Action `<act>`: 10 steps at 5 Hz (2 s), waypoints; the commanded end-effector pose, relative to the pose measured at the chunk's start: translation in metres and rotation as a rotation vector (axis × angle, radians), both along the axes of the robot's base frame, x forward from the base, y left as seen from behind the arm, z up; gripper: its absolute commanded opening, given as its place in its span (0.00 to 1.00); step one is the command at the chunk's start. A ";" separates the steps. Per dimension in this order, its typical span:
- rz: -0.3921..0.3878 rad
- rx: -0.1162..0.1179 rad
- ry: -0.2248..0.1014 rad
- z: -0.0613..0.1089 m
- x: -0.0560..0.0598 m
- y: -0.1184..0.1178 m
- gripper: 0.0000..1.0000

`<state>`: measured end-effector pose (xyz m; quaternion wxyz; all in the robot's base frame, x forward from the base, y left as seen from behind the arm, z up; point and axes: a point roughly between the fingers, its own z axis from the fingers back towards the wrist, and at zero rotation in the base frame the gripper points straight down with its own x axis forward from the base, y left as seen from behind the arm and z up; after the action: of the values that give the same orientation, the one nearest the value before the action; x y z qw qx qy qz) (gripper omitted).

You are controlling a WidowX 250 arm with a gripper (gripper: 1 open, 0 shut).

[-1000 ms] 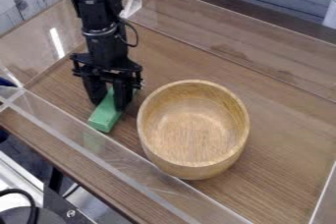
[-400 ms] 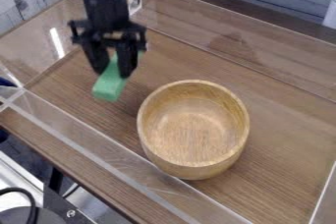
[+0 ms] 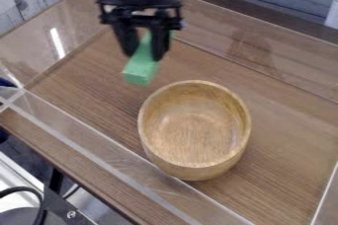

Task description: Put the green block in the brown bowl

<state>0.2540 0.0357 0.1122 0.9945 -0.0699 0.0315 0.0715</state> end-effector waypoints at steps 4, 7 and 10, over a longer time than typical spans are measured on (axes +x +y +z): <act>-0.154 0.008 -0.052 -0.002 -0.007 -0.089 0.00; -0.180 0.031 -0.020 -0.032 -0.026 -0.086 0.00; -0.190 0.031 -0.008 -0.035 -0.027 -0.088 0.00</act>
<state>0.2220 -0.0489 0.0693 0.9974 -0.0497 0.0491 -0.0160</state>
